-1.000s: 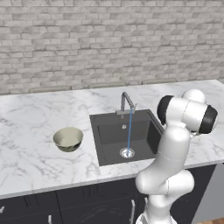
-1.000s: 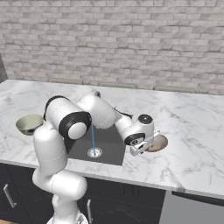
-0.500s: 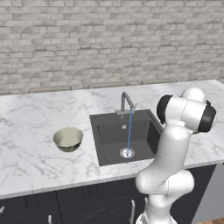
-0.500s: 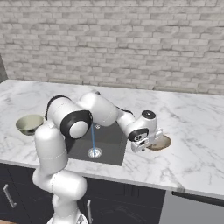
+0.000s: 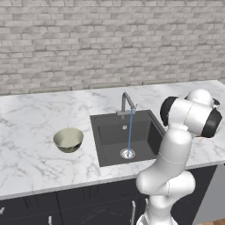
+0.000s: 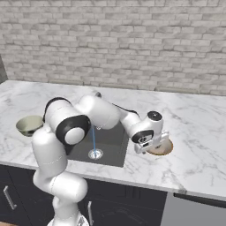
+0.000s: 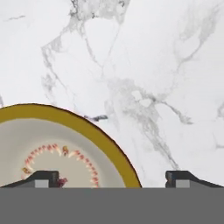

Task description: Rinse each bowl for a few seconds and place them down in the sink or on the counter.

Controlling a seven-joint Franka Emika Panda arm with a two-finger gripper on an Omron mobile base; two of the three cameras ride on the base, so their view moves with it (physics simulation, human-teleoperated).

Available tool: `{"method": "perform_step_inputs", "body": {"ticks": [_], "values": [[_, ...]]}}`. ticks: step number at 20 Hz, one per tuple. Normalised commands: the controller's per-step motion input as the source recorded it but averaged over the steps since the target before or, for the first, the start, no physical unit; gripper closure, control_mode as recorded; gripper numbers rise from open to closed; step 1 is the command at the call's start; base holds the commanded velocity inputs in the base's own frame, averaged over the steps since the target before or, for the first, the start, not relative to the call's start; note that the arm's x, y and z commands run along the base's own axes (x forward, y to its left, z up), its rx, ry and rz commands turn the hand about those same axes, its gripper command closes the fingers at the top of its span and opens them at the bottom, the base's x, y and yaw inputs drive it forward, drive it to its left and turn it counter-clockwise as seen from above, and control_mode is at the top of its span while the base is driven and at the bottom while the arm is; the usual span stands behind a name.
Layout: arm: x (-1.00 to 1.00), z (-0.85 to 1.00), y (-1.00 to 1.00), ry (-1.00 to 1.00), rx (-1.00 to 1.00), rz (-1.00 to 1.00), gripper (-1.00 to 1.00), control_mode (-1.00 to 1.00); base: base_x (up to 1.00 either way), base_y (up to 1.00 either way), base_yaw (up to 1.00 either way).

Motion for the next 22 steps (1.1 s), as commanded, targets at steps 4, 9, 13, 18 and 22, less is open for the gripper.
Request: {"method": "perform_step_inputs", "body": {"ticks": [4,9,13,18,22], "values": [[-0.32,0.21,-0.12,-0.05,0.01,-0.04,-1.0,-1.0,0.0,0.0,0.0],[-0.31,0.47,-0.01,-0.08,0.02,-0.01,-1.0,-1.0,0.0,0.0,0.0],[-0.32,0.59,0.01,-0.1,0.01,0.0,-1.0,-1.0,0.0,0.0,0.0],[-0.42,0.61,0.15,-0.15,0.0,0.0,-1.0,-1.0,0.0,0.0,0.0],[-0.51,0.58,0.36,-0.2,-0.01,0.04,-1.0,-1.0,0.0,0.0,0.0]]}}
